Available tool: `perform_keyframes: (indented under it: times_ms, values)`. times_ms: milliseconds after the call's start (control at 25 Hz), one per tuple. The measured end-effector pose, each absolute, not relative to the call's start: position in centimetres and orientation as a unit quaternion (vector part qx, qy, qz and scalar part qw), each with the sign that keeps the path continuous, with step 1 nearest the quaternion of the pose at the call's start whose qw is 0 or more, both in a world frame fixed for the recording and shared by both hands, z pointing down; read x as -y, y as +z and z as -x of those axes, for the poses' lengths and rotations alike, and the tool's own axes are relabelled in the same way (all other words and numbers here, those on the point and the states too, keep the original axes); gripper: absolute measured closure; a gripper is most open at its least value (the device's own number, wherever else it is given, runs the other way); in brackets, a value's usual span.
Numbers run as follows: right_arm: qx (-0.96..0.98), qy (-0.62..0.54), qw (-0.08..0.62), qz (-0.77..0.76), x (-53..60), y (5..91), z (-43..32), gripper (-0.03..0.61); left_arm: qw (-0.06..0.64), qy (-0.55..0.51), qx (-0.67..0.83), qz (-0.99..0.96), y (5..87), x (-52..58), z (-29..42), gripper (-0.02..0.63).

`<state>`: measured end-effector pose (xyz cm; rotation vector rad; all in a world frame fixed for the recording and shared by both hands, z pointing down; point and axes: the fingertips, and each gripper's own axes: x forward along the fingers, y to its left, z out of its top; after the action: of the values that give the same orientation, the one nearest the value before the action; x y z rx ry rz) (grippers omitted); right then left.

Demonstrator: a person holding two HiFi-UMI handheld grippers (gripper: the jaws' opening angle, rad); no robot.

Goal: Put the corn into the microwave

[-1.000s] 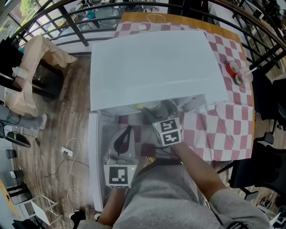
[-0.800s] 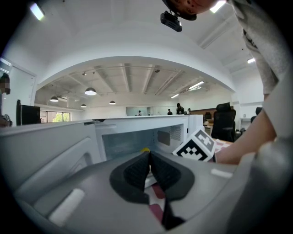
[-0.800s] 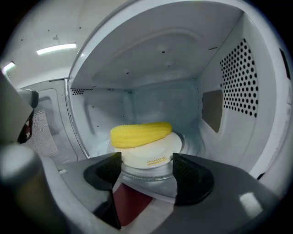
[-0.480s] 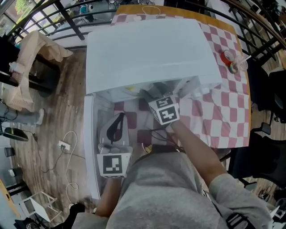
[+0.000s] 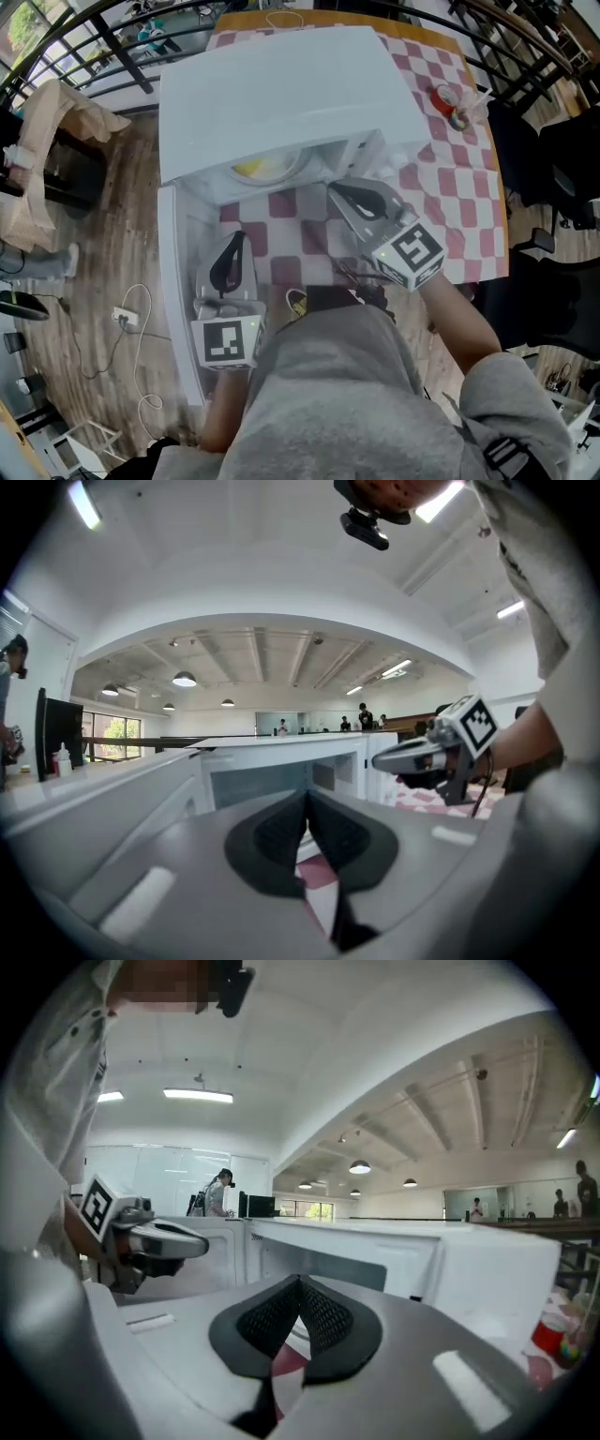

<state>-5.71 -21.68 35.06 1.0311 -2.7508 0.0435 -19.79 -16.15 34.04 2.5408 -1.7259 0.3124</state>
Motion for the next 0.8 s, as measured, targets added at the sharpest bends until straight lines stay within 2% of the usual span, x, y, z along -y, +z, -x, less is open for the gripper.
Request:
perform_keyframes:
  times_ms: [120, 280, 640, 720, 800]
  values:
    - [0.922, -0.032, 0.107, -0.37, 19.4, 32.3, 1.5, 0.578, 0.022, 0.097, 0.548, -0.831, 33.9, 15.5, 19.2, 0.603]
    - [0.885, -0.106, 0.178, -0.417, 17.6, 33.0, -4.5, 0.578, 0.016, 0.085, 0.535, -0.84, 33.5, 15.0, 18.0, 0.603]
    - [0.805, -0.115, 0.32, -0.487, 11.3, 38.0, -17.0, 0.578, 0.016, 0.091, 0.511, -0.854, 33.7, 13.0, 15.8, 0.603]
    - [0.786, -0.106, 0.331, -0.511, 10.2, 38.1, -19.9, 0.578, 0.015, 0.093, 0.508, -0.856, 33.9, 12.7, 15.3, 0.603]
    - [0.78, -0.076, 0.31, -0.538, 9.1, 38.0, -21.8, 0.578, 0.017, 0.094, 0.507, -0.856, 33.9, 12.3, 14.9, 0.603]
